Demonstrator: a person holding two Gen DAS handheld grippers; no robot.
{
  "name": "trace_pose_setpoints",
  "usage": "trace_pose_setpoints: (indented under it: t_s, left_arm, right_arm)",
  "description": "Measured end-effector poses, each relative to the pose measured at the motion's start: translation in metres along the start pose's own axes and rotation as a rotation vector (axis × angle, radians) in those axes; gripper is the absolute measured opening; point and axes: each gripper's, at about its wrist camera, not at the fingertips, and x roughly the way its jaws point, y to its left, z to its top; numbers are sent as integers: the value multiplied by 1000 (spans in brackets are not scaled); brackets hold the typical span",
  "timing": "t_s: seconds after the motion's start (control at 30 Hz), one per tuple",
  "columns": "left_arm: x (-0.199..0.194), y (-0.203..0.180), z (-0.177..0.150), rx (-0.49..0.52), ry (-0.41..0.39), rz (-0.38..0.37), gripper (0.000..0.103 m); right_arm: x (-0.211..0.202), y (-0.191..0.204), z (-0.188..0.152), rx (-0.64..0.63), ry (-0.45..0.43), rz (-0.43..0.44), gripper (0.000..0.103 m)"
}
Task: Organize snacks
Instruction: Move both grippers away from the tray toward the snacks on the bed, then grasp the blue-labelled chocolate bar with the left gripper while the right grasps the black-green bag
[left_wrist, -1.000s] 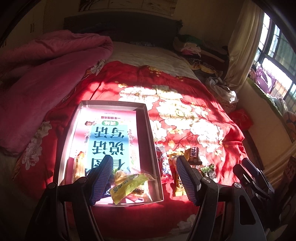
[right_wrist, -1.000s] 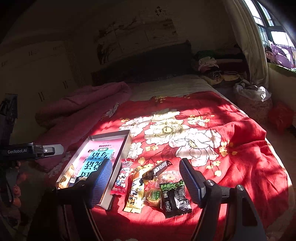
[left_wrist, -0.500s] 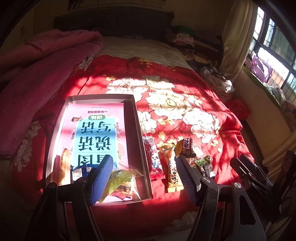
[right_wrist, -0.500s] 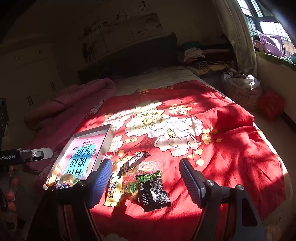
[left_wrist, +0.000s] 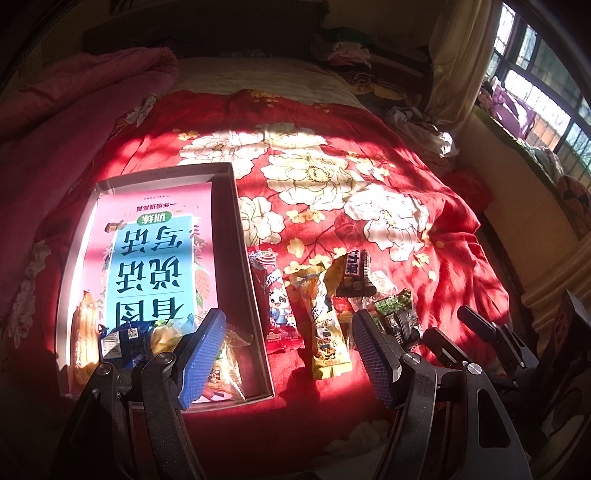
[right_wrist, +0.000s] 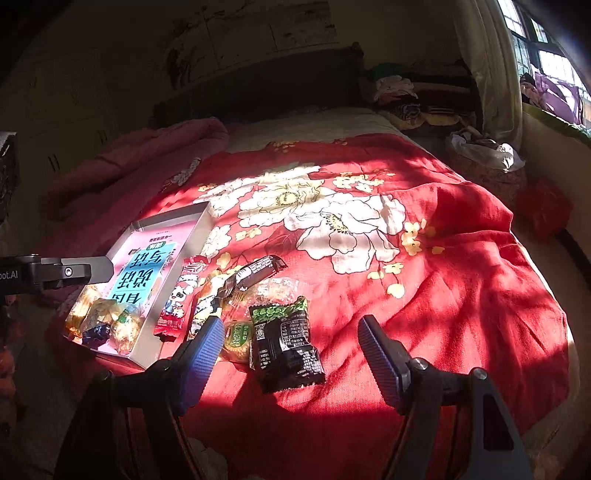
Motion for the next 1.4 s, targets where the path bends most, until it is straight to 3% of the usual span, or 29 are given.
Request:
trace_pose_setpoints:
  t_s: [0.4, 0.77, 1.2, 1.4]
  left_arm:
    - [46, -28, 13, 29, 89, -55, 73]
    - [88, -40, 28, 15, 168, -101, 73]
    - [118, -57, 44, 25, 195, -166, 72]
    - [134, -59, 43, -3, 241, -197, 51]
  right_arm:
    - [34, -1, -14, -78, 116, -41, 74]
    - [50, 4, -15, -158, 122, -77, 74]
    - [61, -12, -9, -111, 123, -65, 57]
    - [73, -16, -3, -112, 130, -66, 54]
